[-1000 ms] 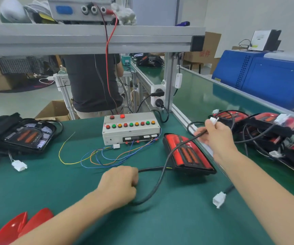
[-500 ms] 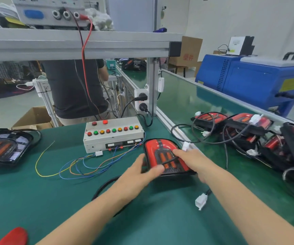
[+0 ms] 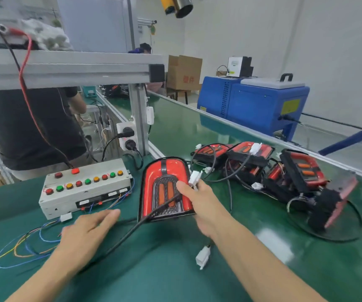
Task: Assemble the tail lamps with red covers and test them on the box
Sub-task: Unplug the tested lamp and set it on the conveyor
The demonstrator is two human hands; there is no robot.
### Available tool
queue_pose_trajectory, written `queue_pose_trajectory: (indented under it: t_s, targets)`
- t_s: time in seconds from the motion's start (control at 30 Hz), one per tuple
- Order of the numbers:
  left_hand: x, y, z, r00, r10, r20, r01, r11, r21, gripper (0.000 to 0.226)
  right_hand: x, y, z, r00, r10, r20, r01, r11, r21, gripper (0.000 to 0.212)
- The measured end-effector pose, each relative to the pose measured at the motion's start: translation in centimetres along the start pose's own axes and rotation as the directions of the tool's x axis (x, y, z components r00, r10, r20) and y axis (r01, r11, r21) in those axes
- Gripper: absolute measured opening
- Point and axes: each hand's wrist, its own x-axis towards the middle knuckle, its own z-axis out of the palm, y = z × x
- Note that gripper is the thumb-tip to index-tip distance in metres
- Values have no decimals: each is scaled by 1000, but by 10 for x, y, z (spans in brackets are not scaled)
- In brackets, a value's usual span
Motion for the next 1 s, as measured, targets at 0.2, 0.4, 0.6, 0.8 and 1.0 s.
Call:
queue_pose_trajectory:
  t_s: [0.2,0.4,0.6,0.8,1.0]
  targets:
    - [6,-34,-23,998,-58,-8,58,998,3,43,-5,-71,-41,918,-259,-299,331,918,220,19]
    - [12,-55,-16,997,55,55,-69,954,292,24,9,-121,-101,661,-398,-636,567,820,76,32]
    - [15,-58,-14,993,43,112,-85,909,409,30,43,-131,-140,611,-339,-715,440,897,-49,46]
    - [31,-105,-8,997,62,56,-77,937,340,37,63,-113,-154,574,-284,-768,265,952,-155,44]
    - [51,-144,-4,977,166,137,-205,914,350,56,62,-120,-158,452,-470,-759,60,864,-500,91]
